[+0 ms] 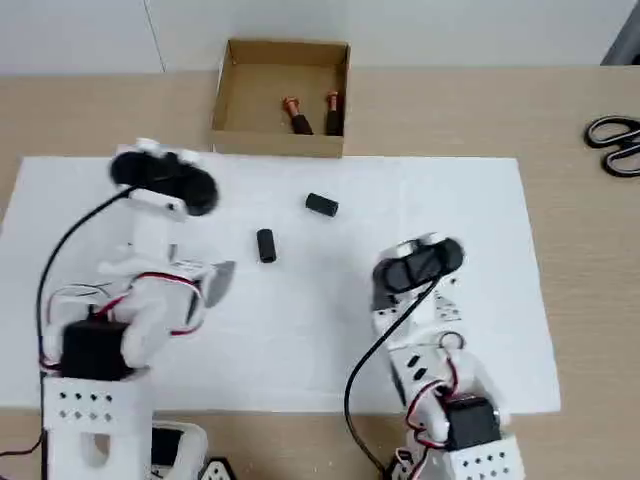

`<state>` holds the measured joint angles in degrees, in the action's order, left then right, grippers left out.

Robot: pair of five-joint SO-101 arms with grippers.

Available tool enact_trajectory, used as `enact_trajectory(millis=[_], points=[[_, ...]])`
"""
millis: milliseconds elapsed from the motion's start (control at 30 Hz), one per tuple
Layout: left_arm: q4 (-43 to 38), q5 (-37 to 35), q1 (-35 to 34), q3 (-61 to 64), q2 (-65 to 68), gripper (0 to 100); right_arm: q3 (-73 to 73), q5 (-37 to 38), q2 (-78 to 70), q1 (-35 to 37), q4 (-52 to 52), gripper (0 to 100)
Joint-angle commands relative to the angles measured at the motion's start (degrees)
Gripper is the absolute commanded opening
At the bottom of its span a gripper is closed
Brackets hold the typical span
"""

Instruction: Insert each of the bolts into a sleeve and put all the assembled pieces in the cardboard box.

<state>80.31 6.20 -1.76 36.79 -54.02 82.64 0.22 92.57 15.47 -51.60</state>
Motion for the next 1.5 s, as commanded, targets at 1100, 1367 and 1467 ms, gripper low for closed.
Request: enact_trajectory(millis=[1100,1367,1467], points=[[-5.54,0.53,-1.76,-1.89,-0.79,26,-119.30,0.70,-130.07,2.42,29.76,0.3],[-5.63,0.53,-1.76,-0.75,-0.79,26,-126.59,0.70,-141.32,2.07,29.76,0.3],[-5.63,0.53,-1.76,-0.13,-0.79,26,-127.30,0.70,-143.60,2.15,29.76,0.4]])
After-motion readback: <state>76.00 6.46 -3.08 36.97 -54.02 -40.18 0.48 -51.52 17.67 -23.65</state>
